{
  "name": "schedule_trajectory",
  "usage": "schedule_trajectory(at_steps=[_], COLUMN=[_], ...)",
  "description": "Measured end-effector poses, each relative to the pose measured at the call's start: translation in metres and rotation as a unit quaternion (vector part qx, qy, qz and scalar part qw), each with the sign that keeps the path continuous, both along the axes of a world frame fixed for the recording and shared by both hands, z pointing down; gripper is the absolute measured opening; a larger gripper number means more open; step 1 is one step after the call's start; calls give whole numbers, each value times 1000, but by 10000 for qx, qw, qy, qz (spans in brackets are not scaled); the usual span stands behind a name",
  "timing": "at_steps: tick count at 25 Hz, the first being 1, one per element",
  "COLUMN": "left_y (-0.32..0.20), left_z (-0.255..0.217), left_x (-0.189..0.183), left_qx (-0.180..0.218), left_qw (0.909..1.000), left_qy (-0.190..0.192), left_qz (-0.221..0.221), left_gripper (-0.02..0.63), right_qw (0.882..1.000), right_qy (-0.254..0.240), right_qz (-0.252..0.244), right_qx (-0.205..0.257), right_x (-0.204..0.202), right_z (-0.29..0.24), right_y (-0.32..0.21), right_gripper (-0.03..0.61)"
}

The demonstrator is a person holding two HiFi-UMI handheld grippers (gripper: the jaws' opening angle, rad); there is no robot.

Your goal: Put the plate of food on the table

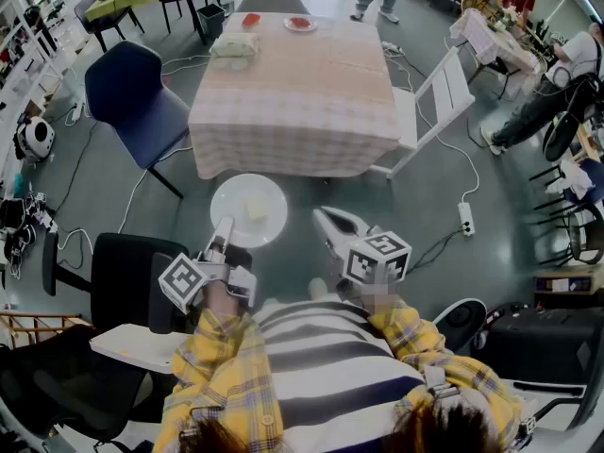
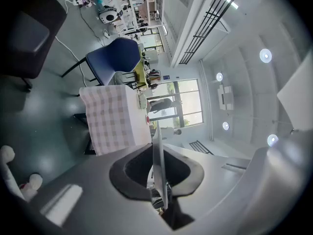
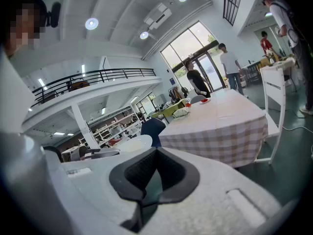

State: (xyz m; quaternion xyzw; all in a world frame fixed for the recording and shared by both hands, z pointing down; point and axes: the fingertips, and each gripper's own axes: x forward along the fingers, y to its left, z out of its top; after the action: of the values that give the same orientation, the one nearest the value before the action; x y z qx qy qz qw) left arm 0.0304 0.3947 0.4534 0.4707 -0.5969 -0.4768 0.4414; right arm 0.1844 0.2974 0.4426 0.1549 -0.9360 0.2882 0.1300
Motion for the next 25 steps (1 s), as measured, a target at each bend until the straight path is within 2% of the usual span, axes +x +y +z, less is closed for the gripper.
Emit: schedule_trajectory(at_steps=[4, 12, 20, 25], left_y=[-30, -44, -57, -62], left_z=[-16, -32, -25, 0], left_x=[-1, -4, 3, 5], left_qx=[277, 387, 411, 52], left_qw=[9996, 9992, 9991, 9999], left_qy=[17, -86, 14, 99], left_qz=[47, 3, -69, -116], left_gripper=[18, 18, 18, 18], right_qw=[9987, 9965, 9982, 9988], right_qy=[9, -19, 24, 143], right_qz=[3, -37, -23, -81], right_qx=[517, 834, 594, 470], right_x=[-11, -24, -13, -8], right_z=[-14, -27, -7, 5], right_y=[-34, -53, -54, -60], right_gripper=[-3, -3, -2, -2])
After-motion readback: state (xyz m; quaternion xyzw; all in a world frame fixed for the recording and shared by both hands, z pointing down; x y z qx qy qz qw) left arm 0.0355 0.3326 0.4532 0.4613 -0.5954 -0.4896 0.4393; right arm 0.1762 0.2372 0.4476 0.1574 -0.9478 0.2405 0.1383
